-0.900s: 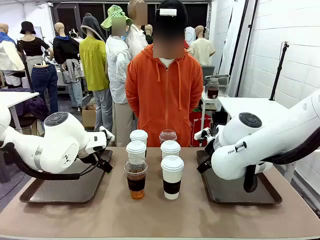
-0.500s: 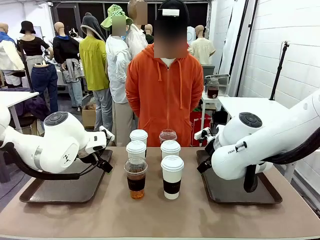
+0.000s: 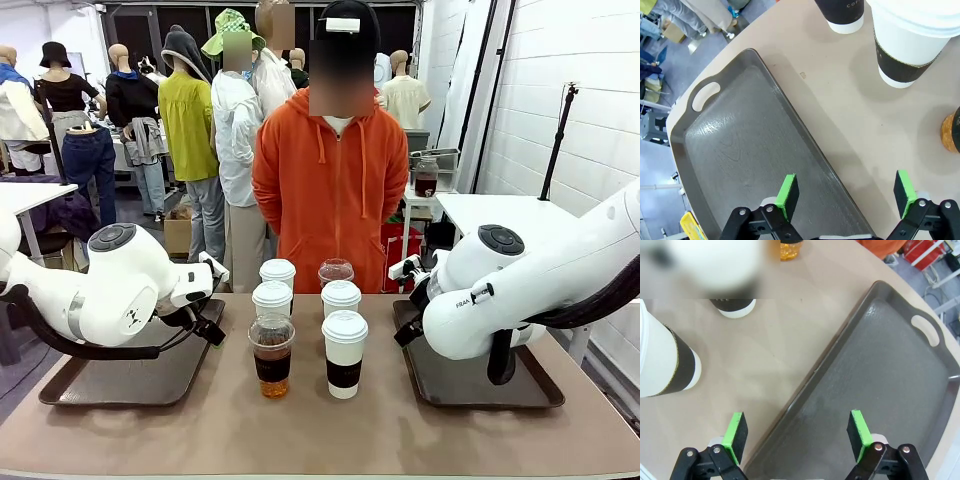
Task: Distribute the coffee onto the tray.
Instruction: Pick up one iced Americano and place it on the right Handle tray.
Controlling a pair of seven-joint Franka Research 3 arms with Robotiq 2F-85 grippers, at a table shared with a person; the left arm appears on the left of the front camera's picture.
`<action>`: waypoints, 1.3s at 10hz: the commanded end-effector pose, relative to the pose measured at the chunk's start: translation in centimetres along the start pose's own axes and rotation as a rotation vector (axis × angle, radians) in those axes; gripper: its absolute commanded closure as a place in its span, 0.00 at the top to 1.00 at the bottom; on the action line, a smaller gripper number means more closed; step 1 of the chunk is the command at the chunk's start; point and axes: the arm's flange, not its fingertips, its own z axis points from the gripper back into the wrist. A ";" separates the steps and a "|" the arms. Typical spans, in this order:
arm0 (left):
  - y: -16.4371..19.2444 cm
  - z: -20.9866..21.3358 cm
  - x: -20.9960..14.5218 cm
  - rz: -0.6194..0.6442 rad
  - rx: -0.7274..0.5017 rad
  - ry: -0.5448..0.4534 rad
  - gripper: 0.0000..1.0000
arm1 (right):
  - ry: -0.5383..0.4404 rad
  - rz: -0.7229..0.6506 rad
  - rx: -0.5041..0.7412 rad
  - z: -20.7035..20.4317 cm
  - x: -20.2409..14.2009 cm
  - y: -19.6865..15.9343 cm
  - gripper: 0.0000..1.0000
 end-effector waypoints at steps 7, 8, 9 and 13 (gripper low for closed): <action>0.0 0.0 0.0 0.000 0.000 0.000 1.00 | 0.000 0.000 0.000 0.0 0.0 0.0 1.00; 0.0 0.0 0.0 0.000 0.000 0.000 1.00 | 0.000 0.000 0.000 0.0 0.0 0.0 1.00; 0.0 0.0 0.0 0.000 0.000 0.000 1.00 | 0.000 0.000 0.000 0.0 0.0 0.0 1.00; 0.4 4.2 1.8 -0.010 0.012 -0.003 1.00 | -0.057 0.024 0.050 4.2 2.0 -0.7 1.00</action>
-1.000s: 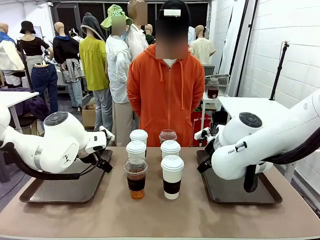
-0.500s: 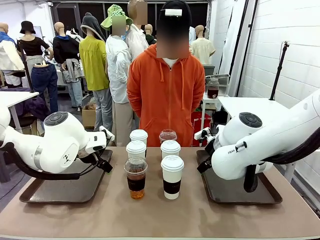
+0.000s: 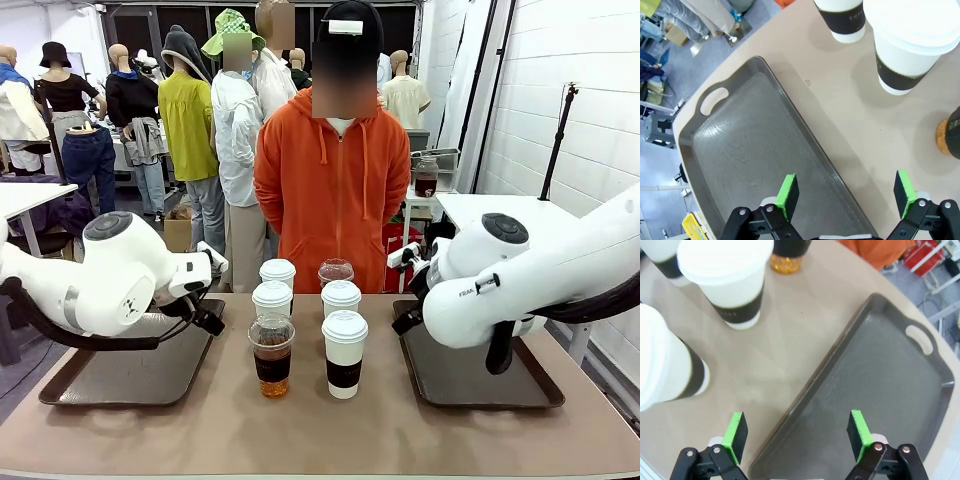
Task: Distribute the coffee onto the tray.
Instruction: Pick up one iced Americano and place it on the right Handle tray.
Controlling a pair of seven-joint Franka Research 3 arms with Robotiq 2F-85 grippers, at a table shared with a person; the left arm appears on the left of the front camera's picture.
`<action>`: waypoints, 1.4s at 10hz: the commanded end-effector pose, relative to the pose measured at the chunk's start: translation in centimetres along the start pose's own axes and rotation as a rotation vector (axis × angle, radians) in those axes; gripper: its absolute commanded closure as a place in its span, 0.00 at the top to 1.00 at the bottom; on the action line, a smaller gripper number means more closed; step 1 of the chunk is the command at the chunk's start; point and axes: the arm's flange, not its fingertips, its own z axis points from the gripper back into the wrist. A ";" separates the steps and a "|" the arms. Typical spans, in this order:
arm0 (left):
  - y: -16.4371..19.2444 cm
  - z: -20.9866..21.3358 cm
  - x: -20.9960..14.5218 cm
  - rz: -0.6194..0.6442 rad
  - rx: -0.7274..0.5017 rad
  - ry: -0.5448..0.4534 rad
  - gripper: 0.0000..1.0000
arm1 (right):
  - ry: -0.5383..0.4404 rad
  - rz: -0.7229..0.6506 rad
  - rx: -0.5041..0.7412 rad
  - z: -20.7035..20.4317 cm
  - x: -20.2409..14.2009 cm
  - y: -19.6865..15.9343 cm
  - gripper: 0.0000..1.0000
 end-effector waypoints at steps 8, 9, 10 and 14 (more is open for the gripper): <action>0.0 11.7 3.6 -0.038 0.043 -0.052 1.00 | -0.071 0.101 0.085 10.1 2.8 -1.2 1.00; 0.1 11.3 3.4 -0.039 0.043 -0.040 1.00 | -0.064 0.099 0.096 9.6 2.9 -1.2 1.00; 0.1 11.1 3.3 -0.046 0.038 -0.038 1.00 | -0.073 0.102 0.101 9.9 2.9 -1.2 1.00; 1.0 13.7 2.0 -0.196 -0.109 -0.207 1.00 | -0.220 0.167 0.239 13.3 1.6 -3.3 1.00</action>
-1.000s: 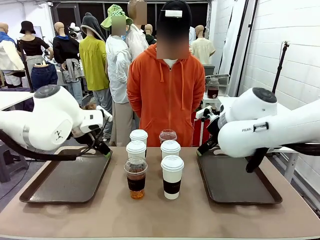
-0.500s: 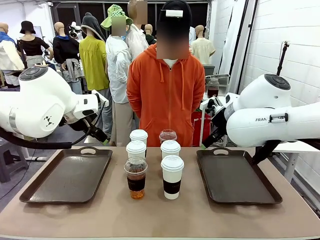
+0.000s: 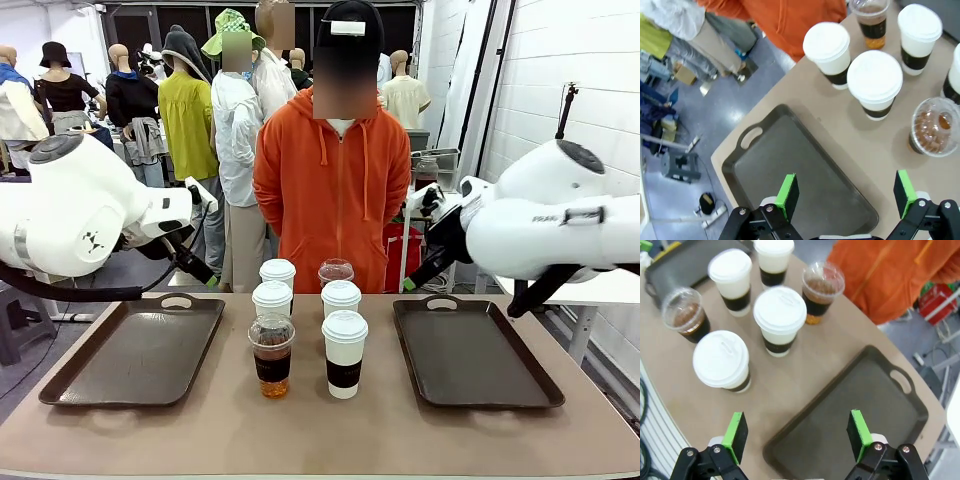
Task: Distribute the coffee onto the tray.
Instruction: Pick up one iced Americano and place it on the right Handle tray.
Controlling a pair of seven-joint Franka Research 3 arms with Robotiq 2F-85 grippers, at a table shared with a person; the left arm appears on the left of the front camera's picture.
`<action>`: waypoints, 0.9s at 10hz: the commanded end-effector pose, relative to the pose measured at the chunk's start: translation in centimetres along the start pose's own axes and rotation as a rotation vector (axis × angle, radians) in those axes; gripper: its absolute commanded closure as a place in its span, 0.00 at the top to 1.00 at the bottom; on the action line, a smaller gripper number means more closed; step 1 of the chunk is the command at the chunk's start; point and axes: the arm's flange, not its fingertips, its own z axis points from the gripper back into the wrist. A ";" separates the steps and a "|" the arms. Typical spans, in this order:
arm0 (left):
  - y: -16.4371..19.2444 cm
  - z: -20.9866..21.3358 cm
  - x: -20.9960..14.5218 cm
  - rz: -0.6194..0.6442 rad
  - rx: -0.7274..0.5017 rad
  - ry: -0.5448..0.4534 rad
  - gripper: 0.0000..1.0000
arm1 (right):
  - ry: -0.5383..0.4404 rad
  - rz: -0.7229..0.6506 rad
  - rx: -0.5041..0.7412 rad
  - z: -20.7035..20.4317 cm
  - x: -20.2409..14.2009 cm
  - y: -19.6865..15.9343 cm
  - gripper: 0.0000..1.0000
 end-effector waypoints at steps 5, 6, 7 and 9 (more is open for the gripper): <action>2.0 2.3 -4.3 -0.048 -0.229 -0.240 1.00 | -0.192 0.056 0.240 1.6 -2.3 -2.6 1.00; 2.4 2.2 -4.7 -0.015 -0.248 -0.257 1.00 | -0.210 0.051 0.260 1.5 -2.3 -2.7 1.00; 2.5 2.1 -5.0 -0.006 -0.252 -0.264 1.00 | -0.218 0.051 0.263 1.5 -2.2 -2.9 1.00; 2.5 2.0 -5.1 -0.003 -0.260 -0.262 1.00 | -0.218 0.048 0.260 1.5 -2.0 -2.9 1.00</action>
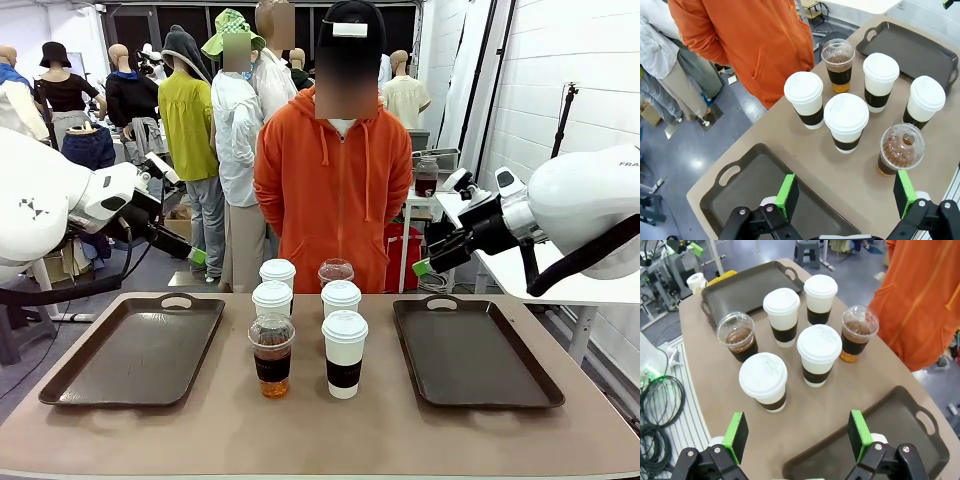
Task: Distribute the coffee onto the tray.
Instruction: Pick up one iced Americano and place it on the right Handle tray.
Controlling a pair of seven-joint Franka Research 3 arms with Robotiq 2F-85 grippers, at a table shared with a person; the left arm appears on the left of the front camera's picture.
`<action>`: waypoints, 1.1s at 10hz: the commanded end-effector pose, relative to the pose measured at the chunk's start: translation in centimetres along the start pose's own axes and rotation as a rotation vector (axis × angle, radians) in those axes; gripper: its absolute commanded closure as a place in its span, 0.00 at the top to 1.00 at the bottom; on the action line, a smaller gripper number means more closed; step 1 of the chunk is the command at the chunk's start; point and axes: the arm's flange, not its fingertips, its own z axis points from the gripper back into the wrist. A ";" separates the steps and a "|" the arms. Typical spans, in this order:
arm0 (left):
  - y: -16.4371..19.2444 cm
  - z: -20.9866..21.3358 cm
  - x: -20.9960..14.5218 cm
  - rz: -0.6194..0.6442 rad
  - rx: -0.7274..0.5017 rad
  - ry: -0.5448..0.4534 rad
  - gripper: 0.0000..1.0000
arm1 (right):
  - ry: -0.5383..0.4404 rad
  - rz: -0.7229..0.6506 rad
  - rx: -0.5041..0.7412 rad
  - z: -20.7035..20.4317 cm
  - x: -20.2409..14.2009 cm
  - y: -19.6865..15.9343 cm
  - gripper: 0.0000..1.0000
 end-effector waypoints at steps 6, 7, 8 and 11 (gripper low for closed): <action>0.0 0.0 0.0 0.000 0.000 0.000 1.00 | 0.000 0.000 0.000 0.0 0.0 0.0 1.00; 0.0 0.0 0.0 0.000 0.000 0.000 1.00 | 0.000 0.000 0.000 0.0 0.0 0.0 1.00; 0.0 0.0 0.0 0.000 0.000 0.000 1.00 | 0.000 0.000 0.000 0.0 0.0 0.0 1.00; 0.0 0.0 0.0 0.000 0.000 0.000 1.00 | 0.016 -0.023 -0.038 0.3 0.6 -0.4 1.00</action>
